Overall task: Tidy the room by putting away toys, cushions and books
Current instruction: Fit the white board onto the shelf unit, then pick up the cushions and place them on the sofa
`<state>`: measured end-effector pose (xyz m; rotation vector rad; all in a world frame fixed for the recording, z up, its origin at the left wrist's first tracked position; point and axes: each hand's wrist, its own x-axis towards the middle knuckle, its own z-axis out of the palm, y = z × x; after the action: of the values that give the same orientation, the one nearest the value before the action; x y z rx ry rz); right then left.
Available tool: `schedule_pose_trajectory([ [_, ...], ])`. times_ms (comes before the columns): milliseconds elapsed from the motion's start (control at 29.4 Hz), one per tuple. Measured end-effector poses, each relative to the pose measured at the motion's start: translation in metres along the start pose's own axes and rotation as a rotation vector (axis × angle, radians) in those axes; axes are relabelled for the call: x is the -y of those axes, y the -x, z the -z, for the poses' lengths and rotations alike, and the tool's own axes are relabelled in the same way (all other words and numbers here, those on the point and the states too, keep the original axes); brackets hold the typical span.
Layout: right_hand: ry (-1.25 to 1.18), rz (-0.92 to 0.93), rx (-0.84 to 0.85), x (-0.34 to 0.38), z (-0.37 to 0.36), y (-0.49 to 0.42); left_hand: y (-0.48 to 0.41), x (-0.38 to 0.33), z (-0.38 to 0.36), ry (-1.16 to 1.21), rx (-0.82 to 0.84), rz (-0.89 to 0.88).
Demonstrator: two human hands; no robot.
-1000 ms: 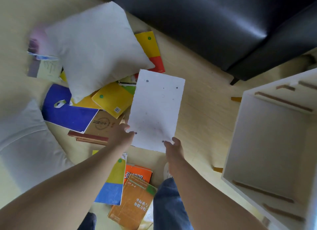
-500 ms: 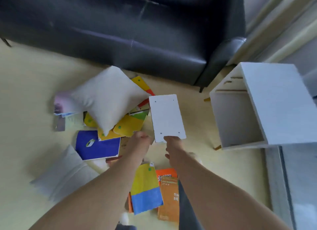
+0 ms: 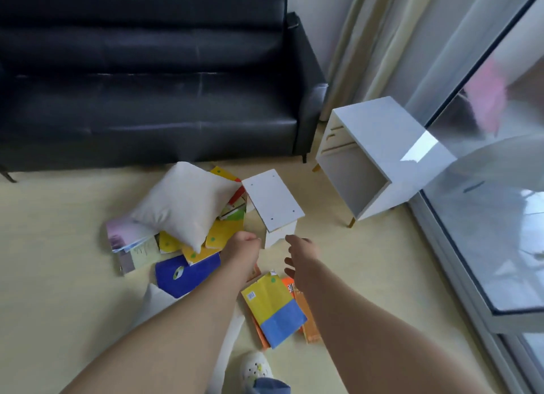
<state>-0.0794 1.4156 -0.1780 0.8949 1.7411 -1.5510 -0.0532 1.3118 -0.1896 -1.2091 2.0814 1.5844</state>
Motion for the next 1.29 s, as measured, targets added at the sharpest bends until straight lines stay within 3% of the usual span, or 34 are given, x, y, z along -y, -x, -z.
schedule_pose_trajectory([
  [204,-0.053,0.081,-0.017,-0.052,0.029,0.061,0.067,0.029,0.007,0.008,0.052,-0.138],
  [442,-0.092,0.055,-0.049,-0.136,0.028,0.132,0.138,0.107,0.048,0.005,0.089,-0.120],
  [611,-0.125,0.081,-0.017,-0.152,-0.063,0.169,0.128,0.135,0.134,0.034,0.059,-0.136],
  [849,-0.149,0.011,-0.017,-0.180,-0.299,0.203,0.035,0.185,0.361,-0.040,0.027,-0.134],
  [1087,-0.125,-0.022,-0.018,-0.171,-0.383,0.193,-0.019,0.185,0.438,-0.053,0.057,-0.086],
  [1291,-0.213,-0.007,-0.013,-0.095,-0.470,0.124,-0.115,0.127,0.475,-0.080,0.108,-0.092],
])
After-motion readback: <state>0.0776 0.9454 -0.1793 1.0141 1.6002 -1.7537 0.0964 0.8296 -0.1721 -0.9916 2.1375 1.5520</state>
